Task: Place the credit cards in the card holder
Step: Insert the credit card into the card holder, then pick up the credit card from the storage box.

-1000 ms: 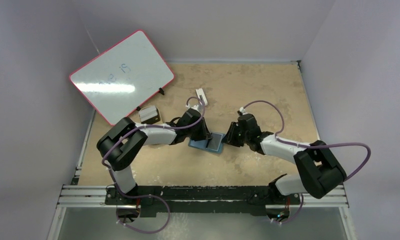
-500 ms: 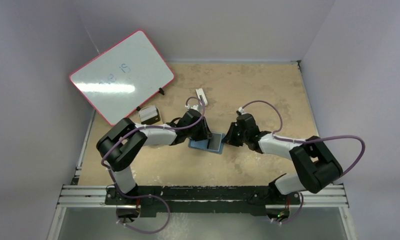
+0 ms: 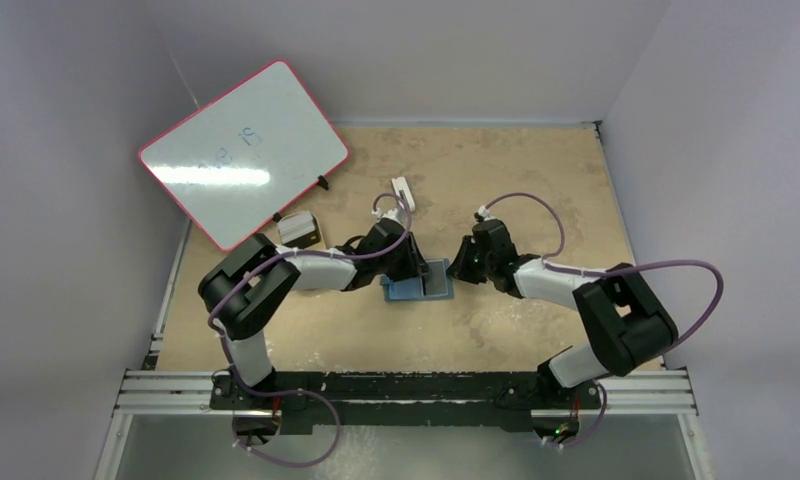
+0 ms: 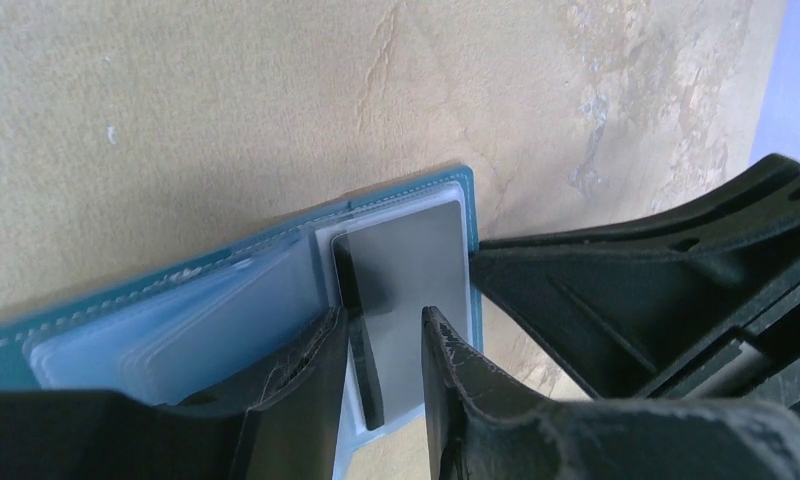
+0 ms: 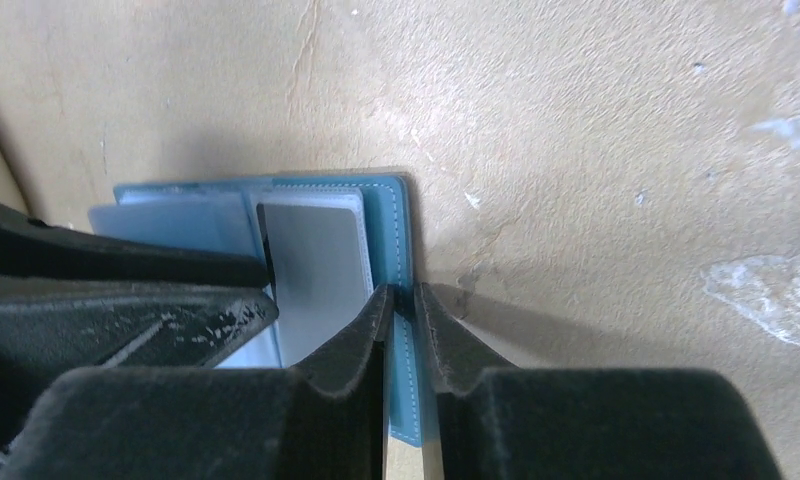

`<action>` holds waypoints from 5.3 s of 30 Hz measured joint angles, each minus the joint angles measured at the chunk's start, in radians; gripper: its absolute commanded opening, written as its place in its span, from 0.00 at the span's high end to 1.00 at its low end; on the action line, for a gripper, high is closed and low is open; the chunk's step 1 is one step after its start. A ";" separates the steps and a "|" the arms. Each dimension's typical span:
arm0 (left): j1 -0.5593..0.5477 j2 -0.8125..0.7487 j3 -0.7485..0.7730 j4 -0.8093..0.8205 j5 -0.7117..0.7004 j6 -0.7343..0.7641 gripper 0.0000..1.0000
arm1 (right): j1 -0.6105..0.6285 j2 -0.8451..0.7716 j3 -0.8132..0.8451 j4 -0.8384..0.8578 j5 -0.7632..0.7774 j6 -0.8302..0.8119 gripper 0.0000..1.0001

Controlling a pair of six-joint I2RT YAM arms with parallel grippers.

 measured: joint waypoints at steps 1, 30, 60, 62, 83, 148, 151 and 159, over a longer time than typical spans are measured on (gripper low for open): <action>-0.003 0.001 0.000 0.003 0.002 -0.009 0.68 | -0.002 0.002 0.005 -0.006 0.006 -0.003 0.81; 0.139 -0.330 0.342 -0.802 -0.384 0.732 0.31 | -0.004 -0.390 0.087 -0.337 0.082 -0.112 0.55; 0.416 -0.155 0.147 -0.655 -0.547 1.329 0.35 | -0.004 -0.450 0.142 -0.404 0.034 -0.153 0.55; 0.416 -0.155 0.147 -0.615 -0.567 1.331 0.37 | -0.004 -0.450 0.142 -0.404 0.031 -0.154 0.55; 0.407 -0.123 0.185 -0.632 -0.570 1.356 0.69 | -0.004 -0.464 0.170 -0.440 0.036 -0.174 0.55; 0.342 -0.650 -0.132 0.056 0.686 0.033 1.00 | -0.003 -0.470 0.101 0.277 -0.557 0.035 0.51; 0.321 -0.650 -0.138 0.087 0.713 0.010 1.00 | -0.003 -0.439 0.101 0.262 -0.558 0.031 0.51; 0.296 -0.629 -0.147 0.081 0.739 0.015 1.00 | -0.003 -0.375 0.101 0.216 -0.561 0.020 0.83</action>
